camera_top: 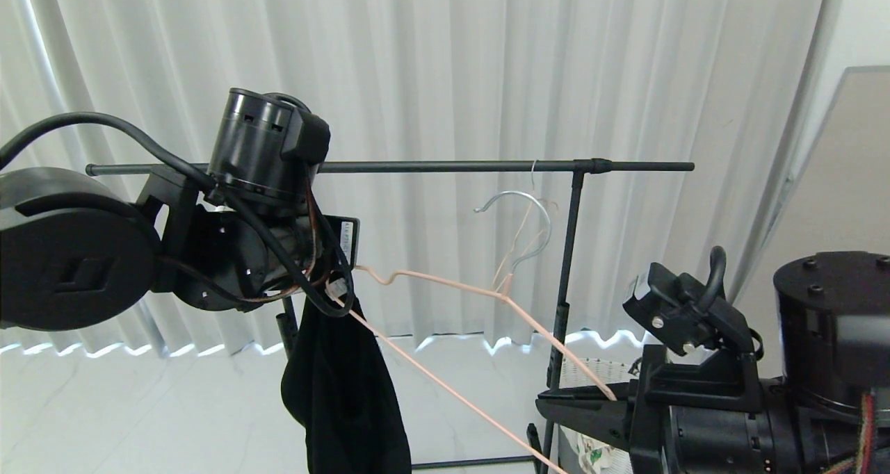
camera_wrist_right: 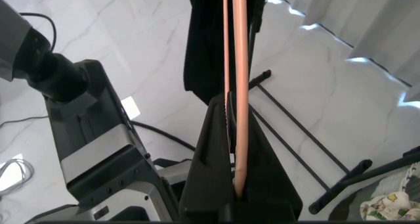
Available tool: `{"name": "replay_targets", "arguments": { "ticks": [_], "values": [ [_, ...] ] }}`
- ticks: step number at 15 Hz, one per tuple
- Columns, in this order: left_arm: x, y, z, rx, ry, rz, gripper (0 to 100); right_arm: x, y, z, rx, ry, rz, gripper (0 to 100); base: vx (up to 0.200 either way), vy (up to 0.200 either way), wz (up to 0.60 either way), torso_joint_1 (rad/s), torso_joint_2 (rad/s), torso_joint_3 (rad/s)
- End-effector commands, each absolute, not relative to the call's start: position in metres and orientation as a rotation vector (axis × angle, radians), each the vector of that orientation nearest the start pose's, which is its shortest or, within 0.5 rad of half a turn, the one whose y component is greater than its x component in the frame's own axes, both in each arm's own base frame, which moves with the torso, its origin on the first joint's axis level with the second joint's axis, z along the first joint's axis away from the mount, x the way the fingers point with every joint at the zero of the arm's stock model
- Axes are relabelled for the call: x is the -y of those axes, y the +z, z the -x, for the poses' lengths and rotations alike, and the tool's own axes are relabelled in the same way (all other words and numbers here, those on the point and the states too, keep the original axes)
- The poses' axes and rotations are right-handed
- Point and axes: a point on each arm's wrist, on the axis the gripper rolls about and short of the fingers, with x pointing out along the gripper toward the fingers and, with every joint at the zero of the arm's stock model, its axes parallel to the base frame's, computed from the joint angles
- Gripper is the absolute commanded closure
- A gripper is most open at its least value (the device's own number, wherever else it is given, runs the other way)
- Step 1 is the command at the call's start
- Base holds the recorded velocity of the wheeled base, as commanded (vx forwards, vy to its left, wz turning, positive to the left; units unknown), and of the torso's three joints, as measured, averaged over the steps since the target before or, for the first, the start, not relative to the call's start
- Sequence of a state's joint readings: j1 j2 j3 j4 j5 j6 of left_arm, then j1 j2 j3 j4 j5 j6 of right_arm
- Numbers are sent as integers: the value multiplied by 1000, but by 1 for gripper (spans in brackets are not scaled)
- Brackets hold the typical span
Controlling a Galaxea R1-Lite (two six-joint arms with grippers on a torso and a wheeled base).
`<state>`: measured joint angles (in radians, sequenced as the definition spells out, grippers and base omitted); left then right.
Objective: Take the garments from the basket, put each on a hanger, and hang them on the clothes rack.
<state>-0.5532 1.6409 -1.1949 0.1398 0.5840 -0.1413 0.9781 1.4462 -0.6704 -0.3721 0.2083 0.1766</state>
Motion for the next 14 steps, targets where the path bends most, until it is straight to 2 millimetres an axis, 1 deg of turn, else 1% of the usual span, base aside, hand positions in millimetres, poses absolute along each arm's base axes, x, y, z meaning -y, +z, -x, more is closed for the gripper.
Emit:
{"name": "replay_targets", "arguments": {
  "ticks": [1, 5, 9, 14],
  "values": [
    [144, 237, -257, -489, 65, -175, 100, -198, 188, -127, -503, 1142, 7, 100, 0, 0, 0, 0, 0, 0],
    [141, 237, -258, -490, 76, -175, 100, -199, 188, -126, -509, 1158, 8, 100, 0, 0, 0, 0, 0, 0],
    [141, 237, -257, -488, 73, -174, 100, -202, 183, -133, -521, 1130, 11, 100, 0, 0, 0, 0, 0, 0],
    [141, 235, -257, -496, 74, -179, 100, -199, 187, -136, -499, 1117, -2, 100, 0, 0, 0, 0, 0, 0]
  ]
}}
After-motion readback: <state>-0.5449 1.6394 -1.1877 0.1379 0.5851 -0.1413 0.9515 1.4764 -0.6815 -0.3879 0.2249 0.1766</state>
